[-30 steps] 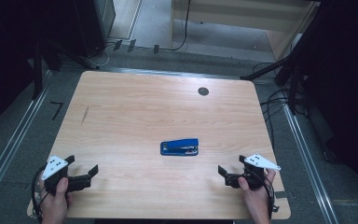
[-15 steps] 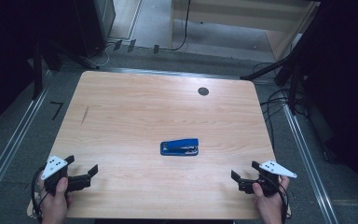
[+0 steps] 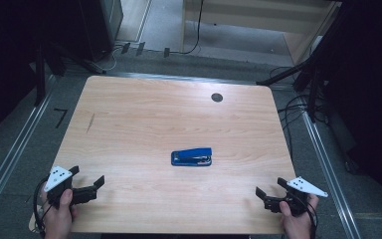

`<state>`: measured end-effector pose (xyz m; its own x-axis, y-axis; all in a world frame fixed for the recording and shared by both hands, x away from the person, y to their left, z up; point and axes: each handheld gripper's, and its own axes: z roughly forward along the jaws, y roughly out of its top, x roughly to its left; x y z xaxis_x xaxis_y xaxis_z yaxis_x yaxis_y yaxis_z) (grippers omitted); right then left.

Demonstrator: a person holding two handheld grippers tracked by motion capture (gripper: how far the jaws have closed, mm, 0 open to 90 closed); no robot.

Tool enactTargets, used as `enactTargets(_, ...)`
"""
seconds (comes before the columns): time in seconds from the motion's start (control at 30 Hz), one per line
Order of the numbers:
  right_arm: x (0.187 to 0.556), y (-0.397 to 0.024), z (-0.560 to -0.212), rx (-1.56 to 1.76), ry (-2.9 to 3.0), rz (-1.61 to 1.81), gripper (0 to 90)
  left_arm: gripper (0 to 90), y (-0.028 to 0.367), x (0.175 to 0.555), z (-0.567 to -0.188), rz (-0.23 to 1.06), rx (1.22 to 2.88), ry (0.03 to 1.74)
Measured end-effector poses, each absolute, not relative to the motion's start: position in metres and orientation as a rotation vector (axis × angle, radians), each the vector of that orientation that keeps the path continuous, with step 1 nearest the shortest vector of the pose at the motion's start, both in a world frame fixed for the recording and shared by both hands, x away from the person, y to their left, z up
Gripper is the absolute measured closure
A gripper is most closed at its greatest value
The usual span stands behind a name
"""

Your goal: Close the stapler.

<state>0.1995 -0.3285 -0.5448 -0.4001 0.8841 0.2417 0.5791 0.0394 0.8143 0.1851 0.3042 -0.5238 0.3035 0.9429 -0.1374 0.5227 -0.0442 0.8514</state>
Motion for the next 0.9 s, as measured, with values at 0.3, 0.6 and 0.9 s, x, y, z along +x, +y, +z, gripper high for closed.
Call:
enactTargets(0.3, 0.19, -0.341, -0.549, 1.501, 1.99, 1.282, 0.0, 0.0, 0.304, 0.185, -0.524, 0.601, 1.694, 1.339)
enactTargets(0.6, 0.185, -0.363, -0.549, 1.52, 1.943, 1.263, 0.0, 0.0, 0.306, 0.185, -0.524, 0.6, 1.678, 1.345)
enactTargets(0.9, 0.182, -0.38, -0.548, 1.564, 1.887, 1.276, 0.0, 0.0, 0.307, 0.185, -0.524, 0.597, 1.675, 1.339)
